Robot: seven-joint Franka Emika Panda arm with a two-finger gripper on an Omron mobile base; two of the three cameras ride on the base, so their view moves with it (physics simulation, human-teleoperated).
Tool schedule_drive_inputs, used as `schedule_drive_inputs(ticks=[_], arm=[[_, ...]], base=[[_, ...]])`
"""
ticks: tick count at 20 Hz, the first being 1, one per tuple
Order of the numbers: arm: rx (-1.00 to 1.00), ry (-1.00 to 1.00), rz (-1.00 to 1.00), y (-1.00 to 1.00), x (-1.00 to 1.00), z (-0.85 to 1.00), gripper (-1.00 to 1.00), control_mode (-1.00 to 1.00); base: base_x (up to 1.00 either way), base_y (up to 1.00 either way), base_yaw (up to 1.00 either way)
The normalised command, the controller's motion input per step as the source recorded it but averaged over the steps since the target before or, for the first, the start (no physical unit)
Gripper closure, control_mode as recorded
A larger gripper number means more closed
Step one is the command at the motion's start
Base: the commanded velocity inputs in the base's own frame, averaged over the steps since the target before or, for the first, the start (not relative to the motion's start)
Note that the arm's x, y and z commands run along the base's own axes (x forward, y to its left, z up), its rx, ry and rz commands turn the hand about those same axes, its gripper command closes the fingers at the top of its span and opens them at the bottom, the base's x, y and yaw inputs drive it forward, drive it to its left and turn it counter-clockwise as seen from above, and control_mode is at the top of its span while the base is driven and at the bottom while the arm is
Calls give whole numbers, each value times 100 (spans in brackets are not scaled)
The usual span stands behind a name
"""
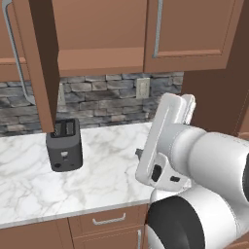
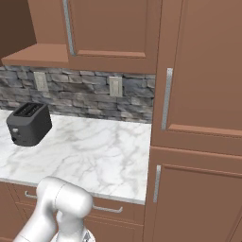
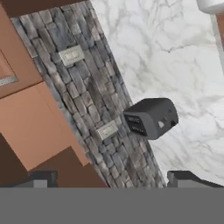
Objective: Open the cabinet and move the ladle to the pot. Then close the cabinet.
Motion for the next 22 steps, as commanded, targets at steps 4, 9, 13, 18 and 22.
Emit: schedule_drive_inputs(ticks=[4,9,13,18,22], arm=[[0,-8,-1,83,-35,0,-100,-100],[-2,-16,-5,80,-20,0,-100,-100],[-12,-18,-12,89,0,0,-100,-100],[-13,-12,-16,74,0,12,-100,-100],[-13,-14,-16,64,4,1,-100,-100]], base=[[0,0,0],[0,0,0],[0,0,0],[0,0,0],[0,0,0]])
